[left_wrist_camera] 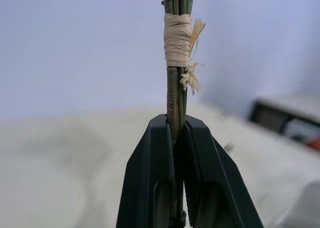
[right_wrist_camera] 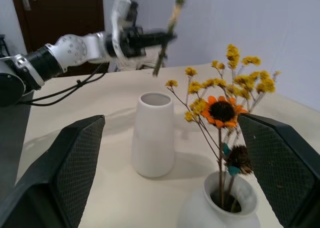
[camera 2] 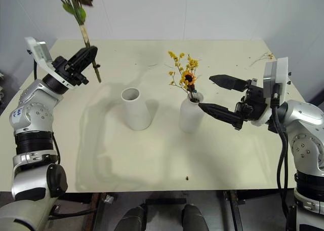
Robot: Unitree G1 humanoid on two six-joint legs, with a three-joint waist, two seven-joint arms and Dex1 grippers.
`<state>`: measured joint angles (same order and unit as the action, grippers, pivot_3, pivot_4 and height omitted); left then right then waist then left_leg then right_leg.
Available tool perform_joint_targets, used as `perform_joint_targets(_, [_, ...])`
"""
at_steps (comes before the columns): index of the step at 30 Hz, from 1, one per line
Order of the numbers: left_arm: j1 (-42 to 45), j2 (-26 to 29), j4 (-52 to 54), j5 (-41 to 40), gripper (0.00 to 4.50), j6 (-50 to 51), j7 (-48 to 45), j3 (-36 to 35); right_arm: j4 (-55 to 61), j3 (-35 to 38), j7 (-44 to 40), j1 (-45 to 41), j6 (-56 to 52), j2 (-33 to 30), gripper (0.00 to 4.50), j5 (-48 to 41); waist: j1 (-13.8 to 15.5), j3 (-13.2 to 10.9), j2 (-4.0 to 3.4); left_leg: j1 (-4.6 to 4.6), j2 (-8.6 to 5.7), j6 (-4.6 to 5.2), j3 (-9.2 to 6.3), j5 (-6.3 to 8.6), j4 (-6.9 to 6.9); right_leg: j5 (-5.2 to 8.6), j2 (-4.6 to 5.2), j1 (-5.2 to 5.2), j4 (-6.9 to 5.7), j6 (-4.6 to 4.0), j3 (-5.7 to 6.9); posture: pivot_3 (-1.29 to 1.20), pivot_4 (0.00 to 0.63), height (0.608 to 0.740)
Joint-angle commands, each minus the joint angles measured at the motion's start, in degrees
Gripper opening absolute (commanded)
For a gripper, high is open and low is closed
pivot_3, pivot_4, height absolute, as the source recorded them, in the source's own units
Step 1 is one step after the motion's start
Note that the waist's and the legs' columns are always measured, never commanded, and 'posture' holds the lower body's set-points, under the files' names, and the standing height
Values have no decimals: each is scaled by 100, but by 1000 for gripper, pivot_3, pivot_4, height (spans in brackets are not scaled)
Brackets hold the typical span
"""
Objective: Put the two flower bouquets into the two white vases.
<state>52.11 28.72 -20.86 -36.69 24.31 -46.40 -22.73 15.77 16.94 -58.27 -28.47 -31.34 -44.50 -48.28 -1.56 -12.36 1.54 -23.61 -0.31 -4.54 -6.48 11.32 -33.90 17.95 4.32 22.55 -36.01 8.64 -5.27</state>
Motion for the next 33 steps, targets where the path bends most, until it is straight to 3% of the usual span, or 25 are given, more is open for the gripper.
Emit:
perform_joint_targets(1, [218,-191,743,-796,5,544,-133,-27,198,124,128,-4,90,10,4500,-30,-10,0,0,0,0,0,0,0,-4,0,-1,0,-3,0,0,0,150,740])
perform_joint_targets(11, [73,-359,972,-1019,5,1044,-150,270,395,145,409,172,99,91,4500,-69,-9,0,0,16,1,0,0,-1,-12,-3,-8,-11,-9,2,-5,0,150,740])
perform_joint_targets(17, [-401,-407,732,-535,5,236,-530,465,471,174,554,206,114,125,4500,-84,-7,0,0,15,2,0,2,0,-7,-2,-10,-9,-2,0,-8,0,150,740])
perform_joint_targets(33, [-597,-1029,-56,0,5,-1135,-792,679,667,214,848,279,73,185,4500,-194,-11,0,1,12,1,2,1,1,-8,-4,-9,-10,4,2,-8,0,150,740])
